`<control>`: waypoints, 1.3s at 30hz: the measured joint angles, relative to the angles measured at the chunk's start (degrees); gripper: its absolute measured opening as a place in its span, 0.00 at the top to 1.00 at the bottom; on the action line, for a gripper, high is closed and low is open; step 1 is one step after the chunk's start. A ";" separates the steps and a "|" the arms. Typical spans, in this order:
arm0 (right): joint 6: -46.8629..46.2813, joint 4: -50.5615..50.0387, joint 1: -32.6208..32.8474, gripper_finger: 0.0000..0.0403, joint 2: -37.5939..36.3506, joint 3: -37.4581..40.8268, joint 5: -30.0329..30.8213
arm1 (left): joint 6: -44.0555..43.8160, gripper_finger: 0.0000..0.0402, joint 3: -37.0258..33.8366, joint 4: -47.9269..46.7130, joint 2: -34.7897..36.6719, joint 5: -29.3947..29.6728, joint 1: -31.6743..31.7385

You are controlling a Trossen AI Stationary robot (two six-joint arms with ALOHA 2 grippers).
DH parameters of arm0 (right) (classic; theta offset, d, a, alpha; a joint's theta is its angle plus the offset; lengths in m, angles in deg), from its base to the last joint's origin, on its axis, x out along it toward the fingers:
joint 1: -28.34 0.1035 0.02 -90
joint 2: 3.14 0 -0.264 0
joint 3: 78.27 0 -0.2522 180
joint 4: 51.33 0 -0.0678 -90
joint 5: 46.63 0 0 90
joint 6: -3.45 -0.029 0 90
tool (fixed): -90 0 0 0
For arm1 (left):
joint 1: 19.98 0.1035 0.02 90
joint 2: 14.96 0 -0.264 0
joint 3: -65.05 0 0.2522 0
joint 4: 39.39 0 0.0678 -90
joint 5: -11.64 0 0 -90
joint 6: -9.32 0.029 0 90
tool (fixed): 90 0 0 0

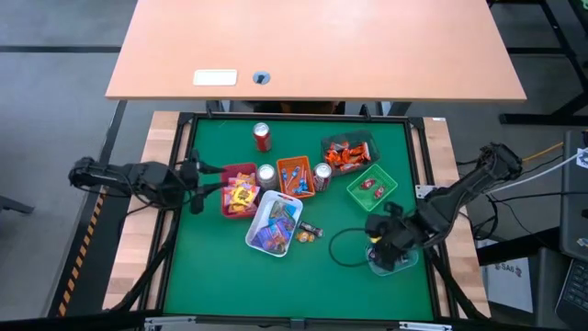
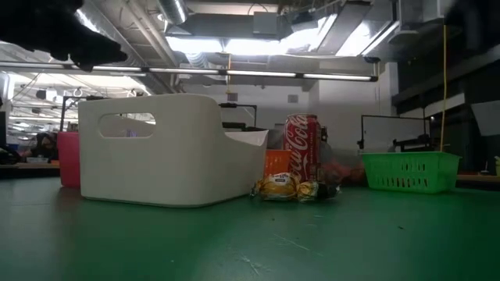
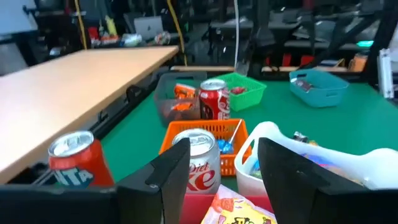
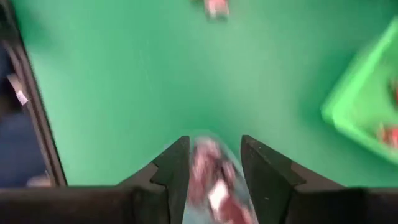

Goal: Sort candy
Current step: Put the yellow chocolate into the green bin

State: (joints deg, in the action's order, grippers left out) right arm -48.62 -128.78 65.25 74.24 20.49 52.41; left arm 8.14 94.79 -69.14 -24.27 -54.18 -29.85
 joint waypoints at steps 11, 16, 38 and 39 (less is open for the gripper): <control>7.64 20.26 -8.02 0.65 0.26 0.00 4.33 | 3.36 0.56 -3.44 -0.04 9.17 -3.29 0.00; 13.46 27.86 -10.37 0.65 1.85 0.00 1.23 | 3.36 0.56 -3.64 0.11 9.15 -4.45 0.00; 33.11 50.42 -12.94 0.43 16.95 0.07 -1.37 | 2.86 0.56 -3.64 3.82 9.15 -6.77 -0.01; 34.12 51.62 -12.94 0.44 17.76 0.07 -2.04 | 2.83 0.56 -3.64 3.86 9.15 -6.77 0.00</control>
State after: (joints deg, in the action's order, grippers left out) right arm -14.50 -77.16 52.31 92.00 20.55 50.37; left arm 10.97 91.15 -65.29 -15.12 -60.95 -29.85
